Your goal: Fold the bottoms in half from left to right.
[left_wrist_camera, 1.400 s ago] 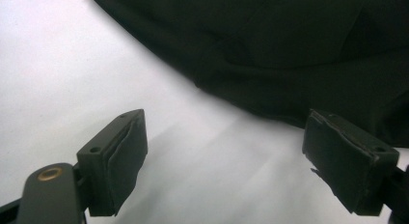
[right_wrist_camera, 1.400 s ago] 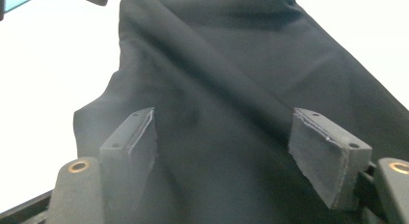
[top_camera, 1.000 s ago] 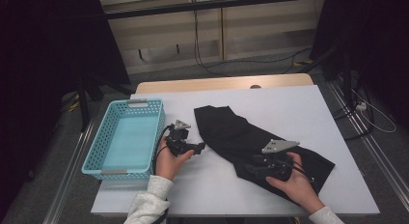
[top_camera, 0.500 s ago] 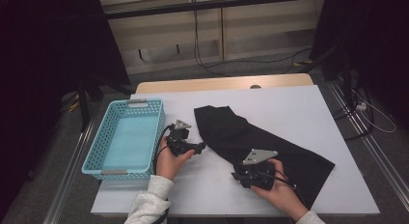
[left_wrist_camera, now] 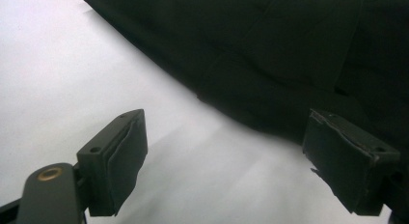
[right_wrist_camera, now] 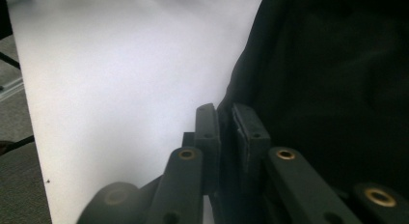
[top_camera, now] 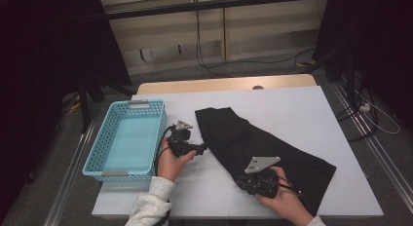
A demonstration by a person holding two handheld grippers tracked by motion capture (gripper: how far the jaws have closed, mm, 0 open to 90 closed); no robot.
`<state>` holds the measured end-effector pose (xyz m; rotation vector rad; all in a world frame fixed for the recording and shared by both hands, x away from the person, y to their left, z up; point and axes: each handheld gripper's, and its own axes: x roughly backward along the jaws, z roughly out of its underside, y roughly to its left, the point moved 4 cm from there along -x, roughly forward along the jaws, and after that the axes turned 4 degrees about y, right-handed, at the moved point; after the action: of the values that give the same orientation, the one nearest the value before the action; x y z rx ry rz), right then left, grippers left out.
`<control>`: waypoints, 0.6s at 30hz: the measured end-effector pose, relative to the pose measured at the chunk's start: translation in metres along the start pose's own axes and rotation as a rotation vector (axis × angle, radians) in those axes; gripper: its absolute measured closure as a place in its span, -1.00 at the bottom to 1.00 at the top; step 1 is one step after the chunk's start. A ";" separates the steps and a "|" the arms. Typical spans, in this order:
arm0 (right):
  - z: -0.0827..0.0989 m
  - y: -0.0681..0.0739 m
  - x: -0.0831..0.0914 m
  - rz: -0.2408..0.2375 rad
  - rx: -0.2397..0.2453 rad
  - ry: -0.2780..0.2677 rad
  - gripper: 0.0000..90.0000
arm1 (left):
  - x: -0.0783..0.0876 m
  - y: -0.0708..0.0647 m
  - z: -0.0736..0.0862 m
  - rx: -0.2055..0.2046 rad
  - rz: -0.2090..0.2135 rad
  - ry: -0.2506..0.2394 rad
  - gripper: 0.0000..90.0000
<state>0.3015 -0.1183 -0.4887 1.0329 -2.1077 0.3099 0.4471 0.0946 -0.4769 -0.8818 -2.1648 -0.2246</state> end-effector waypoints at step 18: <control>0.011 -0.106 0.072 0.209 -0.258 -0.129 0.13 | 0.000 0.000 0.000 -0.016 -0.001 0.014 -0.64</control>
<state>0.3483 -0.2335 -0.4558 0.7002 -2.3044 0.0693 0.4476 0.0948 -0.4769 -0.8861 -2.1534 -0.2480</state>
